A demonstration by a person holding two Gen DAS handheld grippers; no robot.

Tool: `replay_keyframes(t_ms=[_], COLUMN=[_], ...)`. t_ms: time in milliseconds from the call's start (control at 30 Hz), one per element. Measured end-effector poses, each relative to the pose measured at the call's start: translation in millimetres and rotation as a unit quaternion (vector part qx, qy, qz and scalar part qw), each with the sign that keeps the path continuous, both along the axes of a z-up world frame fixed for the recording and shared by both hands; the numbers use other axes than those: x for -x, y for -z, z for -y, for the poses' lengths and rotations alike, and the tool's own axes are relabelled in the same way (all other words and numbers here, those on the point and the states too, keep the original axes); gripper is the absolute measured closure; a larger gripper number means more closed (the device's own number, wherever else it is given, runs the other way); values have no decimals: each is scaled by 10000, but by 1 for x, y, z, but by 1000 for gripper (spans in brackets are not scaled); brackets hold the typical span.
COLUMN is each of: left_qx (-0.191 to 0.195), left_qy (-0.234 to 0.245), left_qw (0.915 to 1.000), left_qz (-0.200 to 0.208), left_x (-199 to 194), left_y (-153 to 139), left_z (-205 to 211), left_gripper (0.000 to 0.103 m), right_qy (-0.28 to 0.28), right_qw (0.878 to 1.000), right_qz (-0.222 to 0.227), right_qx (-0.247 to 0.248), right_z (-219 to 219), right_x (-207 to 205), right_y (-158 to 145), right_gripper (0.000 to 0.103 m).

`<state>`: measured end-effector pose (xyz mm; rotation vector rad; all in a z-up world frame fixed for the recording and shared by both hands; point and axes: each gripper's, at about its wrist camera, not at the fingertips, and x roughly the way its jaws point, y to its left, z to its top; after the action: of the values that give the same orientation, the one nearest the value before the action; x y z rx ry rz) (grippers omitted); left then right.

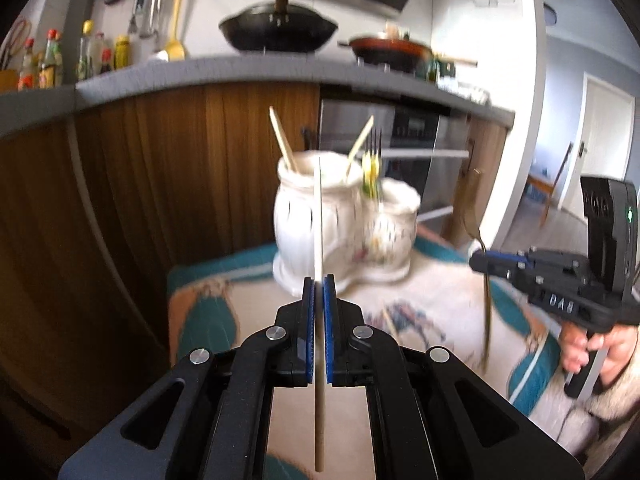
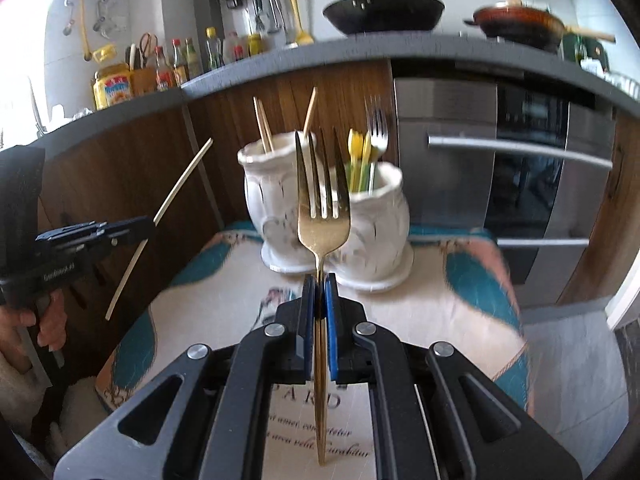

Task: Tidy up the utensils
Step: 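Lift the chopstick with the left tool while the right lifts the gold fork toward the holder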

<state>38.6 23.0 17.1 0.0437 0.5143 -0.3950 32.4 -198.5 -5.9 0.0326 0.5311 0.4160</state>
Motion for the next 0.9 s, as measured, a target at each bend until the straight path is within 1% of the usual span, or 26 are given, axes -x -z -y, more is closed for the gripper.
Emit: replay_keyframes(t_ms=[133, 267, 367, 433, 533, 600, 700, 800, 900], left_qx=[234, 555, 925, 1202, 1423, 1455, 1359, 1363, 1292], left_qy=[-24, -43, -16, 26, 13, -43, -162, -217, -177], left_qw=[9984, 9934, 9883, 9841, 9793, 9781, 9780, 9782, 9787], left_qz=[505, 1006, 1216, 1311, 1443, 1486, 1574, 1550, 1583], left_x=[-10, -25, -47, -65, -89, -102, -120, -137, -143], left_y=[-25, -52, -68, -77, -82, -82, -78, -72, -64], left_z=[3, 4, 5, 8, 15, 19, 28, 35, 42], left_gripper=[98, 98, 98, 98, 98, 98, 98, 98, 98], right_qy=[93, 184, 237, 290, 303, 327, 409, 534, 632], right_qw=[9995, 9978, 9956, 9948, 9938, 9928, 9906, 9899, 9903], right_qz=[298, 625, 866, 923, 966, 1015, 1165, 1205, 1156], right_qx=[-35, -137, -286, -316, -467, -549, -590, -521, -444], right_z=[0, 3, 4, 5, 6, 7, 7, 5, 3], right_x=[-7, -19, -36, -48, -66, -74, -84, -98, -112], right_y=[-19, -48, -76, -88, -106, -114, -120, -118, -106], right_gripper=[98, 98, 98, 98, 98, 98, 98, 98, 98])
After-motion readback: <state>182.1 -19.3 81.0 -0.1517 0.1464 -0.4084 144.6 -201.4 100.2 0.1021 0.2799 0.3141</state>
